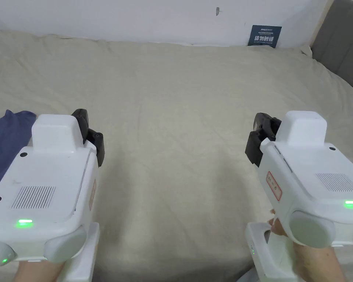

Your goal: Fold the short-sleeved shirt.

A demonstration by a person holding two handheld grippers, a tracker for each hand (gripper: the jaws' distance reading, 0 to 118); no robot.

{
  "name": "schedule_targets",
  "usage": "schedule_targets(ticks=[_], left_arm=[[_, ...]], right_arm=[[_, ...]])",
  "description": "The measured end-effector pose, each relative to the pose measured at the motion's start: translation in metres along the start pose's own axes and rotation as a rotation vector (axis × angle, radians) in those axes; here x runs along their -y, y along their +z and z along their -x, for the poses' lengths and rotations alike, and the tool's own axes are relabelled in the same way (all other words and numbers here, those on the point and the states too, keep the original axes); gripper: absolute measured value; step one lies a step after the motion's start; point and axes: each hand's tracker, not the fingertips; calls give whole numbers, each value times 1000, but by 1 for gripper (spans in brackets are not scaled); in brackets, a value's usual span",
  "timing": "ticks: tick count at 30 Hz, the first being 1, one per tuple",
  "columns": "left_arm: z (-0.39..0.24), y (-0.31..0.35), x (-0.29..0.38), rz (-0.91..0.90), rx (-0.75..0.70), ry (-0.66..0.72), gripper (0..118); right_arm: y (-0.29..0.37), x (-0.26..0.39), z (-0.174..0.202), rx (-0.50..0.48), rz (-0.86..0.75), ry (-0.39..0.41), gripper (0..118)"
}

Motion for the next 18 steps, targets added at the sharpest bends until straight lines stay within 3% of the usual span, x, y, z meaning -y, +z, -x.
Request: schedule_targets(ticks=[18], left_arm=[[0, 1, -1, -1, 4, -4, 0]], right_arm=[[1, -1, 1, -5, 3, 9, 1]])
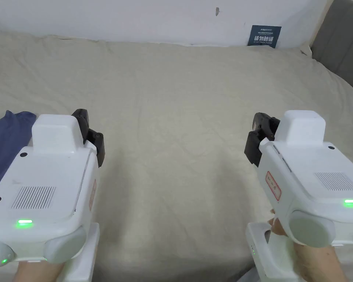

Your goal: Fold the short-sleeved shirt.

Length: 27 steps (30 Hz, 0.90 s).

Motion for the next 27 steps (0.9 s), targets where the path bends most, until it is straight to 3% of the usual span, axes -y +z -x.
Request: schedule_targets(ticks=[16, 21, 27], left_arm=[[9, 5, -4, -12, -19, 8, 0], [35, 17, -4, -18, -107, 4, 0], [84, 45, -3, -21, -282, 14, 0]], right_arm=[[-3, -7, 11, -31, -16, 33, 1], [-11, -13, 41, -119, -37, 50, 1], [-23, -17, 94, -292, -44, 77, 1]])
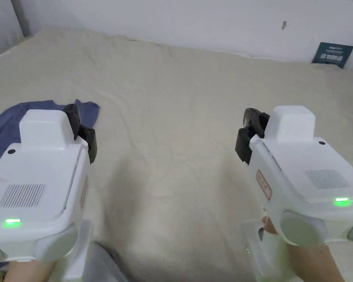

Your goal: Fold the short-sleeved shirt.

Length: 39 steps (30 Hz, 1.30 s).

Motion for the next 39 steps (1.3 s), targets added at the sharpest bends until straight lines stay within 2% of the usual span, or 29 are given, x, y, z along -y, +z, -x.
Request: schedule_targets(ticks=[10, 19, 20, 22, 23, 24, 27, 30, 32, 39], left_arm=[[80, 35, 5, 23, -266, 5, 0], [109, 48, 13, 52, -351, 24, 0], [111, 47, 13, 58, -355, 29, 3], [116, 43, 15, 72, -359, 46, 18], [119, 39, 15, 83, -351, 50, 31], [123, 32, 15, 103, -346, 49, 57], [136, 7, 15, 181, -323, 59, 108], [152, -27, 13, 249, -269, 94, 118], [160, -54, 15, 258, -211, 97, 118], [178, -203, 35, 517, -80, 19, 118]], right_arm=[[-27, -5, 83, -237, -1, 47, 1], [-33, -5, 121, -334, 15, 64, 1], [-33, -4, 123, -338, 16, 65, 1], [-37, -4, 125, -345, 19, 66, 1], [-38, -4, 126, -347, 20, 67, 1], [-40, -5, 127, -349, 22, 69, 1], [-47, -5, 127, -351, 24, 73, 1], [-55, -6, 129, -353, 34, 70, 1], [-62, -5, 130, -350, 45, 67, 1], [-109, 7, 130, -334, 106, 70, 1]])
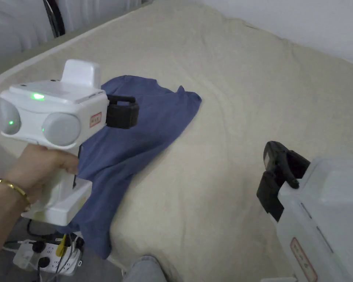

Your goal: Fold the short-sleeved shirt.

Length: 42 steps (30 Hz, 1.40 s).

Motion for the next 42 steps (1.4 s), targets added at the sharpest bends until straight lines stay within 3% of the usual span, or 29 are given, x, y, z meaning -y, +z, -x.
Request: schedule_targets(ticks=[7, 11, 14, 15, 17, 19, 21, 23, 25, 26, 35, 42], left_arm=[[-7, -172, -33, 284, 79, 1, 118], [-3, -252, -28, 508, 150, 105, 116], [-2, -281, -18, 557, 64, 69, 116], [-3, -288, -15, 564, 48, 49, 114], [-4, -298, -13, 621, 43, 29, 96], [-12, -284, -20, 632, 84, 139, 89], [-18, -275, -23, 600, 69, 108, 82], [-19, -274, -24, 562, 90, 87, 52], [-26, -263, -27, 551, 43, 51, 9], [-14, -277, -22, 547, 13, 28, 7], [12, -154, -63, 300, 35, 273, 7], [23, 2, -135, 71, 106, 238, 7]], right_arm=[[-55, 24, -25, 36, 121, -20, 1], [-75, 41, -39, 61, 178, -31, 1], [-82, 53, -51, 82, 210, -46, 1], [-84, 56, -54, 86, 222, -49, 1], [-87, 62, -60, 94, 238, -55, 1], [-86, 66, -65, 106, 253, -65, 1], [-84, 69, -68, 117, 259, -79, 1], [-79, 70, -70, 122, 264, -103, 1], [-71, 68, -70, 126, 261, -110, 1], [-69, 66, -70, 128, 258, -108, 1], [-10, 38, -74, 198, 153, -78, 1], [49, 27, -77, 230, 37, -106, 1]])
